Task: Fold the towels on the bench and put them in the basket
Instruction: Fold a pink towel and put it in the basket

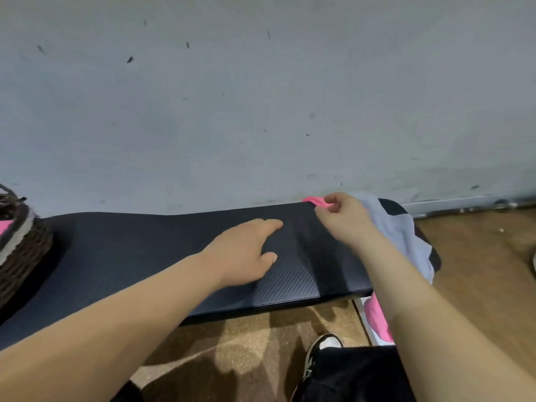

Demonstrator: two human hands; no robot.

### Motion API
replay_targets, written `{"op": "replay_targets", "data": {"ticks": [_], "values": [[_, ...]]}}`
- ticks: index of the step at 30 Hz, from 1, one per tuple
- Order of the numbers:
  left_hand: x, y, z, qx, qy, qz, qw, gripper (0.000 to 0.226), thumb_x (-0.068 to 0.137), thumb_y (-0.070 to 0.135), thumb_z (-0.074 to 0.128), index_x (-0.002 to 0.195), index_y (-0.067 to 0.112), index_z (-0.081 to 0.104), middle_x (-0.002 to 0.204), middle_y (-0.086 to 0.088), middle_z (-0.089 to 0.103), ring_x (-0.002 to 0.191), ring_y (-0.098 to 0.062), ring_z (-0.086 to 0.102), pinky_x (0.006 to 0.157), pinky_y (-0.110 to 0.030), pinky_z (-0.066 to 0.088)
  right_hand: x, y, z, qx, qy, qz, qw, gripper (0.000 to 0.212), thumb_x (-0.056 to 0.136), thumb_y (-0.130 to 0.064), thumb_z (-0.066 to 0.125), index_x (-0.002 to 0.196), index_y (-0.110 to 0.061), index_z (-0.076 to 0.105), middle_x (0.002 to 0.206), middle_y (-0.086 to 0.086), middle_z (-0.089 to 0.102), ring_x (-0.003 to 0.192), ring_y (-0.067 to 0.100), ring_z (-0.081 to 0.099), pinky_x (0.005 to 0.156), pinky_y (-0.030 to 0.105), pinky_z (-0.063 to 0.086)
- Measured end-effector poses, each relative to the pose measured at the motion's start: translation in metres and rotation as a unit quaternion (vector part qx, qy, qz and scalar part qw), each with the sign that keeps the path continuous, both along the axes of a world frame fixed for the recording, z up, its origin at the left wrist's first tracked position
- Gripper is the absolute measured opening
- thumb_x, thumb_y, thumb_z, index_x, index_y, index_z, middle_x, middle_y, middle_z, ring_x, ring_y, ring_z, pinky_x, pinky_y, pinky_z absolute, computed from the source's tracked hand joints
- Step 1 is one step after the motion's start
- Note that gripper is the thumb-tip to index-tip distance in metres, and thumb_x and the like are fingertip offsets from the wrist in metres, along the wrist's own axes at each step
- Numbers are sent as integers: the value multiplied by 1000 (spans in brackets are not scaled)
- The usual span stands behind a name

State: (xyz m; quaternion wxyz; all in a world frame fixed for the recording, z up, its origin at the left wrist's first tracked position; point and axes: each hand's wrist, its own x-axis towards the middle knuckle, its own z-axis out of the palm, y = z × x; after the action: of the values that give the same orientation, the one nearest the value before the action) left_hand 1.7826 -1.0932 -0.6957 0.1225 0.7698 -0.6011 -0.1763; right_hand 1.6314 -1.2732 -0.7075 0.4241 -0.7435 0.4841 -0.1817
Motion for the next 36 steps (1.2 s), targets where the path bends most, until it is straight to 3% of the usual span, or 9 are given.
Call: {"op": "replay_targets", "data": {"ticks": [6, 10, 16, 21, 22, 24, 26, 31, 36], "values": [[-40, -56, -26, -15, -8, -26, 1000, 59, 98, 35, 59, 153, 28, 40, 156, 7, 45, 141, -14, 45, 115, -34, 40, -53, -57, -25, -42, 80, -85, 992, 36, 93, -28, 61, 124, -12, 65, 114, 5, 67, 116, 28, 62, 91, 32, 46], [-60, -72, -37, -30, 6, -38, 999, 62, 97, 35, 60, 155, 28, 37, 158, 9, 41, 143, -12, 42, 117, -35, 38, -64, -67, -51, -8, 184, -54, 981, 16, 80, -26, 59, 89, -15, 67, 88, 6, 70, 94, 32, 68, 85, 40, 57], [-60, -60, -42, -29, 1, -52, 998, 59, 98, 35, 59, 153, 31, 39, 157, 14, 42, 142, -7, 40, 117, -30, 36, -64, -62, -63, -28, 238, -77, 968, 32, 78, -20, 58, 108, -26, 66, 108, 5, 65, 106, 32, 61, 87, 41, 56], [-44, -42, -35, -48, 11, -31, 998, 57, 98, 34, 59, 152, 30, 41, 155, 15, 44, 141, -5, 42, 116, -27, 36, -47, -46, -24, -111, 147, -64, 981, 16, 83, -17, 56, 96, -19, 64, 101, 3, 62, 101, 30, 58, 78, 35, 49], [-42, -39, -34, -51, 14, -26, 998, 57, 98, 34, 59, 152, 30, 41, 154, 15, 44, 140, -5, 42, 116, -26, 36, -43, -40, -11, -95, 83, -58, 990, 5, 87, -18, 57, 89, -16, 60, 91, -3, 62, 91, 24, 59, 71, 30, 46], [-39, -33, -31, -68, 22, -15, 997, 58, 98, 33, 59, 153, 30, 40, 155, 15, 43, 140, -4, 42, 115, -23, 35, -34, -22, 11, -4, -53, -33, 998, 11, 89, -13, 59, 80, -10, 54, 71, -10, 55, 70, 13, 53, 59, 20, 40], [-33, -28, -26, -102, 43, 4, 994, 61, 97, 30, 61, 154, 29, 38, 155, 14, 42, 139, -4, 43, 115, -21, 34, -28, -7, 27, 63, -122, 37, 990, 12, 84, -3, 63, 77, -10, 55, 66, -8, 53, 67, 13, 49, 63, 26, 38], [-8, -11, -15, -225, 133, 101, 960, 61, 94, 7, 55, 148, 34, 43, 142, 16, 51, 129, -3, 53, 108, -36, 48, -16, 27, 44, 167, -174, 220, 945, 6, 76, -4, 68, 78, -7, 63, 61, -1, 52, 59, 12, 47, 59, 29, 35], [6, 24, -6, -198, 171, 68, 963, 50, 90, 2, 64, 131, 32, 64, 134, 20, 62, 130, 0, 53, 110, -29, 44, 8, 51, 44, 156, -138, 309, 928, 7, 87, -12, 66, 88, -7, 71, 74, 0, 67, 71, 12, 61, 71, 30, 48]]}}
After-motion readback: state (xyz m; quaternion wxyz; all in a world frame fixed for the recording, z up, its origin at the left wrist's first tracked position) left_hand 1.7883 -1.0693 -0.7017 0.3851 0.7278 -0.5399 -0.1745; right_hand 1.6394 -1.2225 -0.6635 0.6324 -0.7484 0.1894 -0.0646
